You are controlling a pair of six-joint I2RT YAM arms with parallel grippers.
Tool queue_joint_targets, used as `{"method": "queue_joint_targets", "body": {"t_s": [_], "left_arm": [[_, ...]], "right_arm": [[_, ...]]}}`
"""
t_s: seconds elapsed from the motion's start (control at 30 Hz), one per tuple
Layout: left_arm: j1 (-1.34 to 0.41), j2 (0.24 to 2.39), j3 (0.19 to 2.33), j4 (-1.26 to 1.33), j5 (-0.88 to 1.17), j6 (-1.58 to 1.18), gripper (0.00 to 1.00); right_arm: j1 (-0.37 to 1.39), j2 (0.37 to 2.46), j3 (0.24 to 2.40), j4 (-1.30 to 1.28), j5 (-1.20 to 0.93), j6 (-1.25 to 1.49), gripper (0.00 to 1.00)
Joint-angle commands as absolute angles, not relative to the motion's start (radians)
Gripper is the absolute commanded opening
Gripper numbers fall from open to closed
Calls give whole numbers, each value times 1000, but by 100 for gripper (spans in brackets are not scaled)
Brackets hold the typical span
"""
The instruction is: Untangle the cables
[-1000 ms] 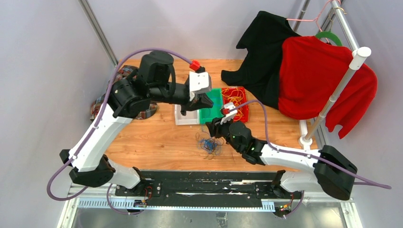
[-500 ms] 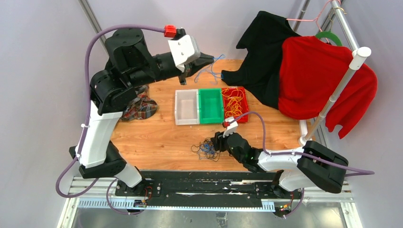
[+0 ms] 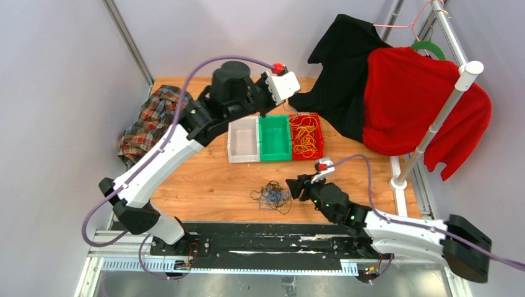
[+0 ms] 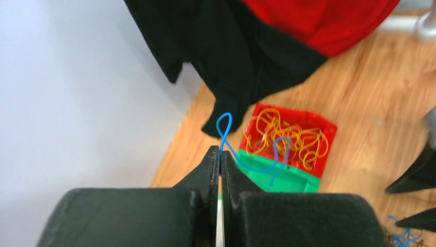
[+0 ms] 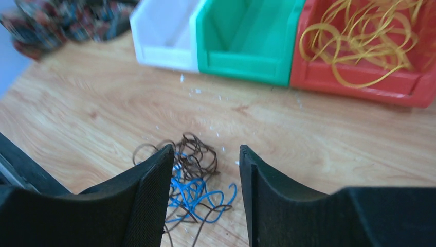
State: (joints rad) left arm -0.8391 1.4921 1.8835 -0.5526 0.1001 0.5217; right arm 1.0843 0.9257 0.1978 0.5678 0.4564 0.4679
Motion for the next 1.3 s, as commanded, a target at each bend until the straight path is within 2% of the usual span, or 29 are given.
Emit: {"method": "queue_joint_targets", "body": {"t_s": [0.0, 0.17, 0.4, 0.93, 1.1, 1.27], "left_arm": [[-787, 1522, 1781, -396, 51, 510, 0], [-757, 1600, 1711, -366, 72, 519, 0], [-747, 1722, 1666, -336, 59, 540, 0], [-720, 1864, 1578, -341, -76, 602, 0], [-718, 1862, 1518, -314, -46, 573, 0], [-718, 1933, 1565, -301, -5, 514, 1]], "right_arm": [[1094, 720, 173, 388, 566, 501, 51], [1094, 557, 169, 244, 614, 512, 52], [1094, 465, 173, 164, 662, 485, 52], [1094, 477, 179, 158, 696, 444, 52], [1093, 502, 183, 159, 708, 441, 52], [1093, 533, 204, 165, 710, 429, 52]]}}
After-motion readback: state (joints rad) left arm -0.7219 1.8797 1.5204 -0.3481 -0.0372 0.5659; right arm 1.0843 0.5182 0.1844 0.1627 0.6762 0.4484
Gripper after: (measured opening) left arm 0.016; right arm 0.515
